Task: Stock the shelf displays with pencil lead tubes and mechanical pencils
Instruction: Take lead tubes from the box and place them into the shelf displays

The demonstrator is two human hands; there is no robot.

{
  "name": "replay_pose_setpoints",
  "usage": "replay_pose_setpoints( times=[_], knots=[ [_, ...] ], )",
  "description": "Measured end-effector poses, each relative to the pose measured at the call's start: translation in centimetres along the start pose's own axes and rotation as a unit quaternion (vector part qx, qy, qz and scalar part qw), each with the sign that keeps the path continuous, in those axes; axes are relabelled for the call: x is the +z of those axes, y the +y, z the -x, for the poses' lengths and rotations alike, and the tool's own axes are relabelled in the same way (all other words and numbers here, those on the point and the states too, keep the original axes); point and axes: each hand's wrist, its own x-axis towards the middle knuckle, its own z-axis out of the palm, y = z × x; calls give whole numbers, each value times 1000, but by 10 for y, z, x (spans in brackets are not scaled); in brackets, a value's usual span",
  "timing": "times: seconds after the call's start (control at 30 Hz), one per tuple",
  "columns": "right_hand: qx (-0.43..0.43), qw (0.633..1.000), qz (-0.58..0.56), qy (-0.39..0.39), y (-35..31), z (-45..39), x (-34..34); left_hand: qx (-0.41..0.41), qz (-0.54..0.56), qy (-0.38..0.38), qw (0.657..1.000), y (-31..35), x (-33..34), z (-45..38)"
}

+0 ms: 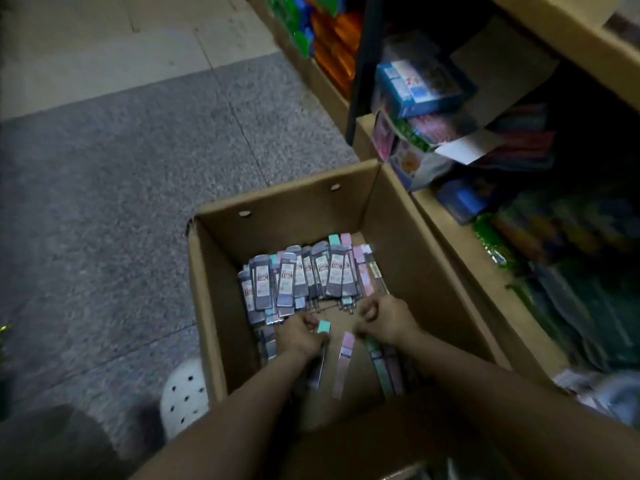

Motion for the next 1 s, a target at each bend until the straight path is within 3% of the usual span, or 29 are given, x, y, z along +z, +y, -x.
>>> replay_pose_setpoints(
  times=[0.1, 0.23, 0.37, 0.5, 0.67, 0.8, 0.9, 1.0],
  knots=[
    [-34, 989, 134, -49, 10, -5, 23, 43, -97, 40, 994, -17, 14, 8],
    [-64, 973, 222, -13, 21, -8, 50, 66, -130, 97, 985, -28, 25, 16],
    [-68, 972, 224, 8, 28, -15, 59, 87, -164, 110, 976, -27, 31, 11],
    [-19, 990, 137, 9, 25, -22, 55, 97, -153, 120, 976, -25, 34, 6],
    [20, 995, -88, 51, 24, -21, 40, 115, -27, 121, 986, -14, 39, 7],
    [7, 989, -128, 75, 23, -10, 23, 46, 143, 92, 984, 1, 41, 14],
    [-12, 986, -147, 78, 21, -1, 8, -31, 341, 29, 939, 16, 37, 27],
    [-27, 983, -171, 58, 13, 6, -9, -71, 404, -38, 911, 24, 27, 34]
  ],
)
